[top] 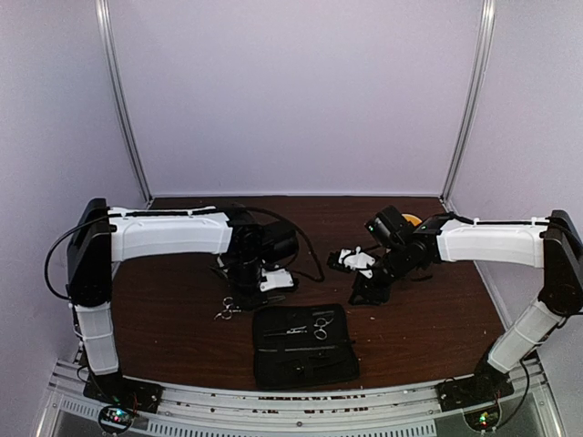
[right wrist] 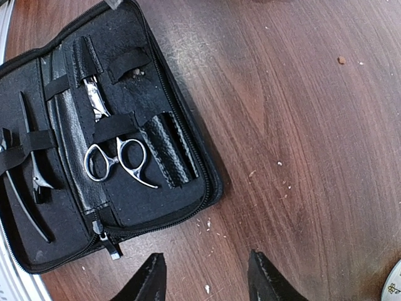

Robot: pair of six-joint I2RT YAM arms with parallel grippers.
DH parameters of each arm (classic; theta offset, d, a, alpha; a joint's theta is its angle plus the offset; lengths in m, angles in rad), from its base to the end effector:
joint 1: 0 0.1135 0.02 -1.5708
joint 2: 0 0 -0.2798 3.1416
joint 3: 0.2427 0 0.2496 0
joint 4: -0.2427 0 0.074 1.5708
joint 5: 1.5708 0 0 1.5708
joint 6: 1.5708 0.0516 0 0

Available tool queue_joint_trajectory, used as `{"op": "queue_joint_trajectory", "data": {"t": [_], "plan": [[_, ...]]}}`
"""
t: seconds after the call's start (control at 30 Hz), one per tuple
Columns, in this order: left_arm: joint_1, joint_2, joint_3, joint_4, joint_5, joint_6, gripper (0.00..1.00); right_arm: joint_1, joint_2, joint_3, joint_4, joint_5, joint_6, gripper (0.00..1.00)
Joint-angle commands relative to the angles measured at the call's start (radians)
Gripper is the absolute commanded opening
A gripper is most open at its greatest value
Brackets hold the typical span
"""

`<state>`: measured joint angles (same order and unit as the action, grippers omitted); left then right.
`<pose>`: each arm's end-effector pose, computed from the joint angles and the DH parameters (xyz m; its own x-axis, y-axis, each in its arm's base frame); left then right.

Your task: Sort the hair-cutting tools

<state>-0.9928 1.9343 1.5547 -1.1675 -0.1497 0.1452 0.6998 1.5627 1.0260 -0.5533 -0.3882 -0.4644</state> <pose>0.2084 -0.3055 0.2160 -0.4209 0.9071 -0.0019 0.8966 0.4163 0.1509 0.2268 0.2165 0.2130 -0.2794 -0.7772 -0.5638 -0.9565 0.2765 0.0929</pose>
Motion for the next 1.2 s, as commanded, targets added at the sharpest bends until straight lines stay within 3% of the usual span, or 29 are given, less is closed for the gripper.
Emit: {"op": "queue_joint_trajectory", "data": {"t": [0.0, 0.87, 1.17], "plan": [[-0.002, 0.072, 0.042, -0.086, -0.024, 0.019, 0.05, -0.003, 0.014, 0.021, 0.001, 0.025, 0.002, 0.45], [-0.043, 0.232, 0.131, -0.143, 0.026, 0.014, 0.05, -0.003, 0.024, 0.037, -0.026, 0.015, -0.010, 0.45], [-0.057, 0.298, 0.245, -0.154, 0.018, 0.043, 0.05, -0.003, 0.021, 0.039, -0.032, 0.014, -0.015, 0.45]]}}
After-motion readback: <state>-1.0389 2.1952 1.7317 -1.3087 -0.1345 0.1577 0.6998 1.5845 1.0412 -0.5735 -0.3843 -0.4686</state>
